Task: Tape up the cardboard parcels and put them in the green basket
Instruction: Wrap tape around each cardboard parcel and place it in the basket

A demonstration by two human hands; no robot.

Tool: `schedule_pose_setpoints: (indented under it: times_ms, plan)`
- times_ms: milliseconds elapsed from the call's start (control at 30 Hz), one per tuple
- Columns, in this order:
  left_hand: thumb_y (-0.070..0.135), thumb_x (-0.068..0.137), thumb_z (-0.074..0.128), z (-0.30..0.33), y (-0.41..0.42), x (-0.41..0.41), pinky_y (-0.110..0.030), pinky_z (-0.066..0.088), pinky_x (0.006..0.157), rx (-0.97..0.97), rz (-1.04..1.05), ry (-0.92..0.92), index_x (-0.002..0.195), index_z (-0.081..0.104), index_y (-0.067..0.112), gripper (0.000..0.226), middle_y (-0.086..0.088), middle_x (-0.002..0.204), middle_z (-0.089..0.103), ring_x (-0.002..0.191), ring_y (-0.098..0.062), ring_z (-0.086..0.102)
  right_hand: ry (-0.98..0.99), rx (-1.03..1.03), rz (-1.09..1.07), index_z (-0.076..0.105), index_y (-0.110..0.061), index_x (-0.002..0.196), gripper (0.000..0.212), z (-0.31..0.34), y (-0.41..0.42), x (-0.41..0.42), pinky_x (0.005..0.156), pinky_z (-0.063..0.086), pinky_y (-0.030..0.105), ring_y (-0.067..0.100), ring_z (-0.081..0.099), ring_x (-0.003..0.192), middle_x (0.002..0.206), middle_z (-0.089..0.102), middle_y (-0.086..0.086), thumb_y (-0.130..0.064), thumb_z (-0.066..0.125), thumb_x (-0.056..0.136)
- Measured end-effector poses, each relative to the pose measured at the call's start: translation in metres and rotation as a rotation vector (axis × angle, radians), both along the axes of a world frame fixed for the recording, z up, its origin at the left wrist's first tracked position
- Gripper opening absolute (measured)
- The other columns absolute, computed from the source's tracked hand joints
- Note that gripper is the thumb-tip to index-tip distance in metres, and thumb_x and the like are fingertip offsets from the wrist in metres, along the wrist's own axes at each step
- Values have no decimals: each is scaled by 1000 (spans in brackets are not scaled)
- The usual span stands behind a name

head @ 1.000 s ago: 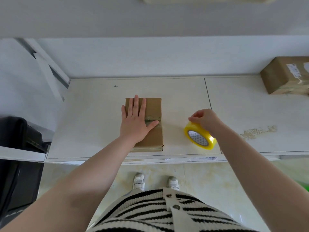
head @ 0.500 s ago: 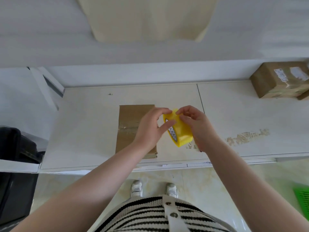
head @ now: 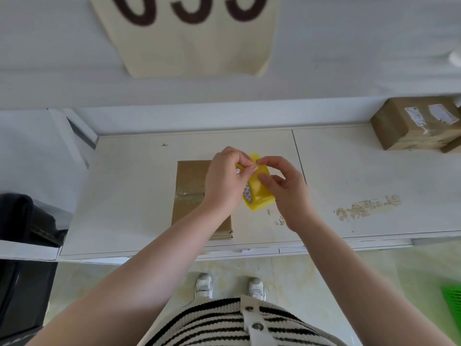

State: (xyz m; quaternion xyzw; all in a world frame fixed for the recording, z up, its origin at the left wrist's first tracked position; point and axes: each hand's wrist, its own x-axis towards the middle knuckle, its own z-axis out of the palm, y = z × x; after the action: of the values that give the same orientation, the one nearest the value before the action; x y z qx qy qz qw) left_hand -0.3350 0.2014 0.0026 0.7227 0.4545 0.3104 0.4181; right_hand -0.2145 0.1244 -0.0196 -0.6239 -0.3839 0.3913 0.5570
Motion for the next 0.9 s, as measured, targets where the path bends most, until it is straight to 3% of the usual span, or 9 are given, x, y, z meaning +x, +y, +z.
schedule_pose_setpoints:
  times_ms: [100,167,267,400,533,633,733,800,900]
  plan:
    - [10,86,73,5,-5,7,-28,46,76,55,-52,22,73,58,21,22,9,90,61,88,-12,61,-34,-3,-58,58,-42,125,41,-1,2,4,65,50,34,28,55,67,107,68,-6,-23,68,91]
    - [10,87,71,6,-7,11,-25,46,78,-8,-56,-19,77,59,18,18,6,91,62,87,-11,61,4,-45,-95,55,-38,131,49,0,2,11,71,53,38,27,61,72,104,71,1,-25,72,88]
    - [16,93,66,8,-3,13,-20,46,76,-111,-41,-4,84,60,19,12,7,89,64,87,-11,62,40,-91,-55,64,-37,118,28,0,-1,12,66,51,47,23,63,72,85,74,7,-25,66,93]
    - [18,92,68,10,6,9,-9,45,67,-173,-98,0,85,64,17,8,11,82,66,74,-1,60,243,-117,-110,66,-30,98,8,1,-4,4,66,46,47,31,60,76,89,71,18,-23,62,96]
    - [11,84,77,9,2,7,-20,52,75,-169,-151,-9,93,64,7,16,4,91,67,80,-8,66,309,-156,-162,62,-30,83,15,5,-2,5,68,38,39,27,51,79,89,63,13,-23,61,96]
    - [10,82,78,10,0,10,-13,49,66,-110,-148,13,97,64,12,21,3,99,66,75,-1,65,331,-193,-160,61,-30,81,17,7,-2,9,69,39,39,28,52,80,91,61,12,-26,60,97]
    - [11,82,78,16,2,12,-8,45,64,-92,-150,27,115,51,25,45,6,112,56,73,-1,64,407,-210,-121,58,-26,80,19,7,-3,11,73,38,42,29,52,85,95,59,14,-24,57,98]
    - [8,83,77,21,5,13,-7,45,66,-97,-166,28,109,47,27,44,4,120,48,72,-1,64,457,-221,-119,57,-23,82,17,6,-3,11,74,41,42,28,53,88,94,60,12,-21,55,99]
    - [5,82,77,24,5,10,-14,48,75,-86,-244,71,85,59,25,28,3,132,41,78,2,63,534,-230,-129,57,-19,88,12,7,1,11,80,44,46,30,56,91,94,61,13,-20,55,99]
